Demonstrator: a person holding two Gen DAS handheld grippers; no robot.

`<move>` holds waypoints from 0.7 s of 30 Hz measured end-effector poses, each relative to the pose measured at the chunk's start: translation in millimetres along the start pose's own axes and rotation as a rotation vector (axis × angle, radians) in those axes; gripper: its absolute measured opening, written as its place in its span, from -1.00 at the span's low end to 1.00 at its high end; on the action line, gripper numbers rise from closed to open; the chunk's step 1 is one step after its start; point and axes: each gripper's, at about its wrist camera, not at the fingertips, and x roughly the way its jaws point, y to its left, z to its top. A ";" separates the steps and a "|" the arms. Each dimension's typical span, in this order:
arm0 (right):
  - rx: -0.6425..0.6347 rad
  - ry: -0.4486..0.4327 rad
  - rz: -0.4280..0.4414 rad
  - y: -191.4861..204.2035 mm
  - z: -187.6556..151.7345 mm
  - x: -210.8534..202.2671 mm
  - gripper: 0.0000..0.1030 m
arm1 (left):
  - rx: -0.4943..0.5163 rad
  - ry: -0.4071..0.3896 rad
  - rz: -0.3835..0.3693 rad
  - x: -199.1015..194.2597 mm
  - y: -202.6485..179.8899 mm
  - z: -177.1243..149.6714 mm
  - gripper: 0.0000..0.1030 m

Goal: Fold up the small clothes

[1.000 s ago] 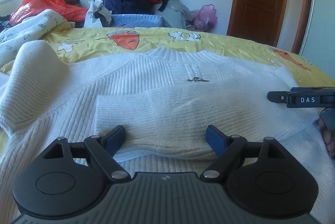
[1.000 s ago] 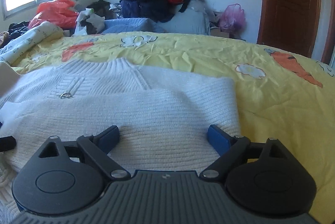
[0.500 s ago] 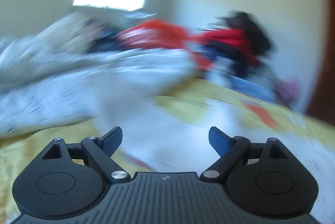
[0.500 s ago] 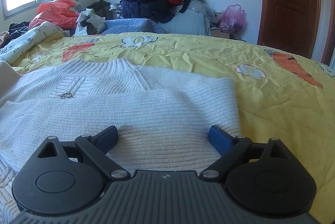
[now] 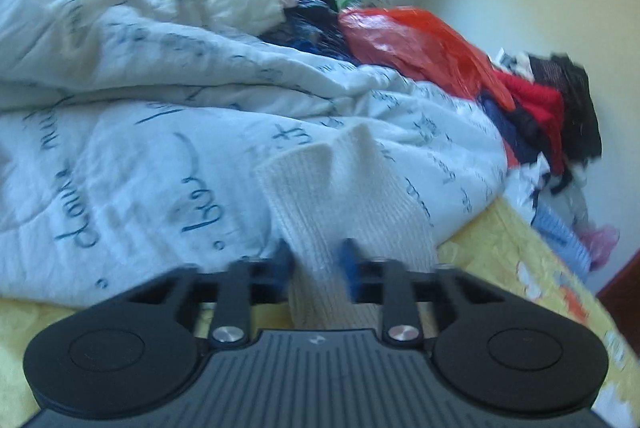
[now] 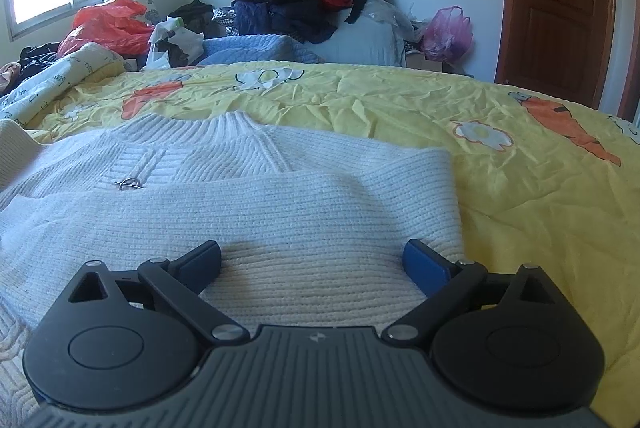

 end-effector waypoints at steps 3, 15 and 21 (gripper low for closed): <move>0.003 0.002 0.006 -0.7 0.5 0.7 0.92 | 0.064 -0.006 0.026 -3.3 -9.5 2.2 -0.79; 0.014 -0.002 0.015 -1.2 0.8 -1.2 0.92 | 0.383 -0.234 -0.336 -128.5 -168.3 -58.4 -0.87; 0.026 -0.005 0.025 -3.3 0.7 -2.2 0.92 | 0.545 0.042 -0.563 -134.9 -256.3 -187.5 -0.87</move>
